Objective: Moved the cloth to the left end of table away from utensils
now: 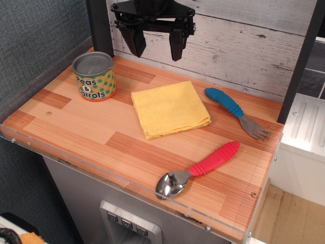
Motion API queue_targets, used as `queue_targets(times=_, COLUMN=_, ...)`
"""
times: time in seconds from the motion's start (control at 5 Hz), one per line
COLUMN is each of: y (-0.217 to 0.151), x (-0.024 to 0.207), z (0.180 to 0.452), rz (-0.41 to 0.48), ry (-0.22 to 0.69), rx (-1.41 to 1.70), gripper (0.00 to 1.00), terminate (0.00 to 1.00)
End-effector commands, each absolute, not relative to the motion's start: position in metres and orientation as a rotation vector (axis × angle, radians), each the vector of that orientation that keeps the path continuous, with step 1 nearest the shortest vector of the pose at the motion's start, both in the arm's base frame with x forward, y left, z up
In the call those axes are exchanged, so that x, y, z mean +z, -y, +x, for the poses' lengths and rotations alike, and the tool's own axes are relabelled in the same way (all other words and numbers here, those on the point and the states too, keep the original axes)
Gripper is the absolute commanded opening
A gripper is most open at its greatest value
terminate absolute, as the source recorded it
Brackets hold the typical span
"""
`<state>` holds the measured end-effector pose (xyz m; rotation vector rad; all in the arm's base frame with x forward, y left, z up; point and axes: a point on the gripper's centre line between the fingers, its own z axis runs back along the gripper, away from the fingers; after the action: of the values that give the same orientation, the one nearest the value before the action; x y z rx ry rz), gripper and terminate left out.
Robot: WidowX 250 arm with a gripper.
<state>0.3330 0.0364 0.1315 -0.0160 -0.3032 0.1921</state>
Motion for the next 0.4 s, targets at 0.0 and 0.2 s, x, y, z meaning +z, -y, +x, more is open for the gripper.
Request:
queue_targets(times=0.0, y=-0.036, x=0.132, z=0.333, rz=-0.016, ry=0.303, rx=0.192, gripper=1.00, terminate=0.00)
queue_targets(times=0.2, y=-0.032, x=0.120, z=0.346, rz=-0.017, ry=0.306, rx=0.116, gripper=1.00, terminate=0.00)
